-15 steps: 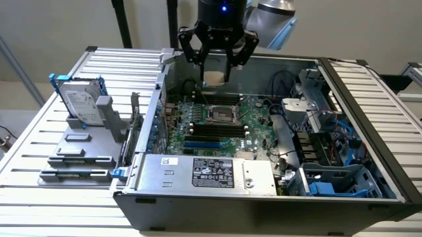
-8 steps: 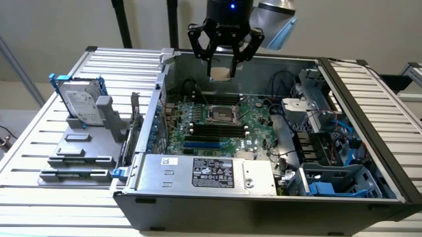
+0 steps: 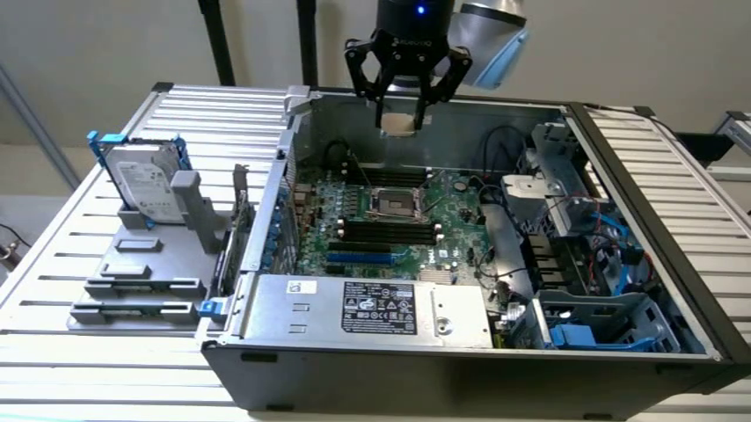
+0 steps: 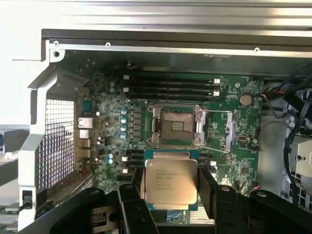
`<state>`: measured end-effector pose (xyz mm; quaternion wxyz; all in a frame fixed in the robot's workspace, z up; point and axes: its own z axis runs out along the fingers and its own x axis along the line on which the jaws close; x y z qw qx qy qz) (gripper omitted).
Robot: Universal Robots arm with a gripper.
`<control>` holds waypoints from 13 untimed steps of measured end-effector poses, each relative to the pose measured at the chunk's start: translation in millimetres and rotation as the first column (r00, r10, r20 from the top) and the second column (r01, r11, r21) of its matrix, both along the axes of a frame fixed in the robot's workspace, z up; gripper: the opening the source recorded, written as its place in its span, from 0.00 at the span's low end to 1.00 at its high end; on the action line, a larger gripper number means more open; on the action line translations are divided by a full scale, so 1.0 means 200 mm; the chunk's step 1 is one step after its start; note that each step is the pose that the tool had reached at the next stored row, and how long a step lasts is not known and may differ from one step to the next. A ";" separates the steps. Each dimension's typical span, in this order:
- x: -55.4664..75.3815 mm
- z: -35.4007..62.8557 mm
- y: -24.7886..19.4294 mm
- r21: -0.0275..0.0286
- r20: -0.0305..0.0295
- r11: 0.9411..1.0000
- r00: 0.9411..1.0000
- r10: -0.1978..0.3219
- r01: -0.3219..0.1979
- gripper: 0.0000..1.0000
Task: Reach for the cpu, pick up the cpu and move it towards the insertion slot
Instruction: 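Pick up the cpu and move it towards the insertion slot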
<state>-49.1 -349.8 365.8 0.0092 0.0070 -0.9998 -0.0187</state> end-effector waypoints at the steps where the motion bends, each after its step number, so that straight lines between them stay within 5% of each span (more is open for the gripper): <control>1: 0.01 -0.007 0.016 0.000 -0.001 1.000 1.000 0.000 0.000 0.54; 7: 0.04 -0.028 0.089 -0.003 -0.012 1.000 1.000 0.000 0.000 0.54; 13: 0.05 -0.029 0.090 -0.003 -0.014 1.000 1.000 0.000 0.000 0.54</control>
